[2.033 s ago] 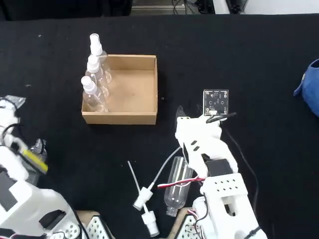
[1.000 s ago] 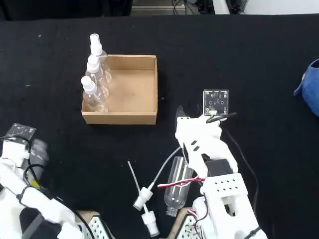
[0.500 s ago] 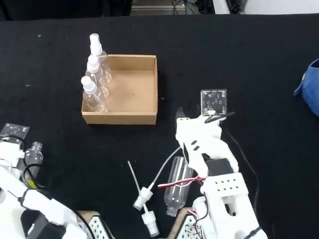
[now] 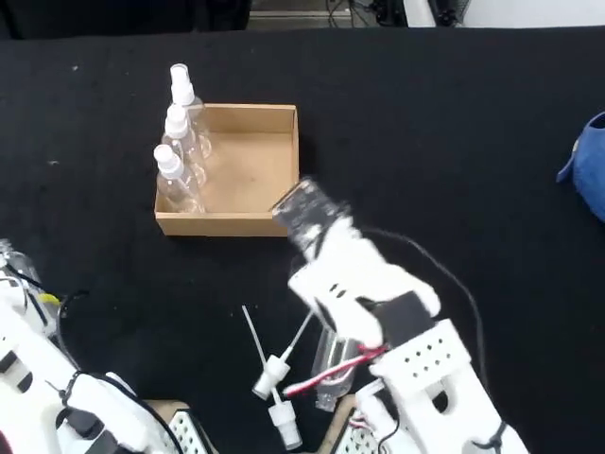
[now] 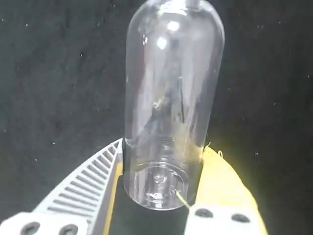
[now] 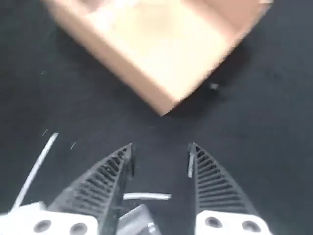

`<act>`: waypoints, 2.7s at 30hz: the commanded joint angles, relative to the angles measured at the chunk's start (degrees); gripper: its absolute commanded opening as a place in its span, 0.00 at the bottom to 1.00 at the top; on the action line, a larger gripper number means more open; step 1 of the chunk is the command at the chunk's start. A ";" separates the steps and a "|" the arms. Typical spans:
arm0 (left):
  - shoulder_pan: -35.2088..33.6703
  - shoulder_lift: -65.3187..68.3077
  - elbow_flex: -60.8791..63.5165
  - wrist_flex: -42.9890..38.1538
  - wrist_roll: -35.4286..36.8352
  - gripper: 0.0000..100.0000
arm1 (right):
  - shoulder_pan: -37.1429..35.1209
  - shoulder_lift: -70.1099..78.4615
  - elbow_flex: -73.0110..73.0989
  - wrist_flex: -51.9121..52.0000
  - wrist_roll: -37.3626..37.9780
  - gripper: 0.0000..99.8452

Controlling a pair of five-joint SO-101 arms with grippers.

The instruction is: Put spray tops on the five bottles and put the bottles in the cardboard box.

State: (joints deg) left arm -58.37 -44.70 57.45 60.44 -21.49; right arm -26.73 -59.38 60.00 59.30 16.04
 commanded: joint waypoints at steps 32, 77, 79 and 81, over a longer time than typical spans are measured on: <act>-8.75 36.57 -26.95 -8.97 0.97 0.03 | -34.11 15.52 3.30 8.70 25.67 0.17; -10.07 36.48 -27.38 -9.32 0.88 0.03 | -31.47 29.76 6.29 -19.78 26.11 0.01; -10.07 36.48 -27.38 -9.32 0.88 0.03 | -28.48 29.76 4.09 -19.60 26.11 0.01; -10.07 36.48 -27.38 -9.14 0.88 0.03 | -25.05 29.67 1.36 -19.52 26.11 0.01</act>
State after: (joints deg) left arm -68.13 -7.43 33.89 51.91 -20.00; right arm -57.93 -28.62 68.09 41.01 42.59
